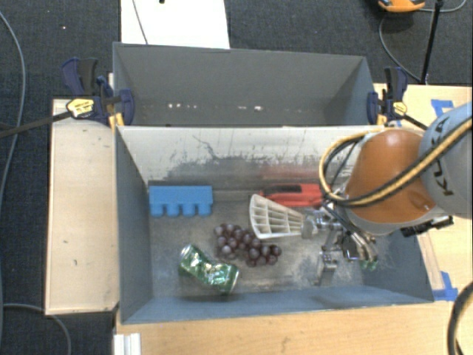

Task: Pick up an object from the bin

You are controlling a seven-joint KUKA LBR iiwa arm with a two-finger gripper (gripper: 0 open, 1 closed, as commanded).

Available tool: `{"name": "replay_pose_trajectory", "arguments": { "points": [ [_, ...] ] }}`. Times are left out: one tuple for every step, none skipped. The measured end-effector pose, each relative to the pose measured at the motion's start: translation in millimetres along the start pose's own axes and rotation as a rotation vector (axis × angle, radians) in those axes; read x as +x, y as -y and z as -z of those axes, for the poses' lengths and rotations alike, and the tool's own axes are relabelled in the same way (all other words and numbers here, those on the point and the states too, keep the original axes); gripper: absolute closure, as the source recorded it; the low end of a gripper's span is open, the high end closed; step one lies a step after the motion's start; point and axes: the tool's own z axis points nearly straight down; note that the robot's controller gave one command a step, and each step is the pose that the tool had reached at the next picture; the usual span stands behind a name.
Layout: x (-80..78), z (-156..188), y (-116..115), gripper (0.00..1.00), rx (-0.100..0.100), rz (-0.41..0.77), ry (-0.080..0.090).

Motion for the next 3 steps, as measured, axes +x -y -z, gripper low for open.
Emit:
{"name": "replay_pose_trajectory", "arguments": {
  "points": [
    [-1.8, 4.3, 0.0, 0.00, 0.000, 0.001, 0.008],
    [-19.2, -35.8, -56.8, 0.00, 0.001, 0.012, 0.006],
    [-22.7, -52.4, -79.8, 0.00, -0.007, -0.058, 0.010]
  ]
}}
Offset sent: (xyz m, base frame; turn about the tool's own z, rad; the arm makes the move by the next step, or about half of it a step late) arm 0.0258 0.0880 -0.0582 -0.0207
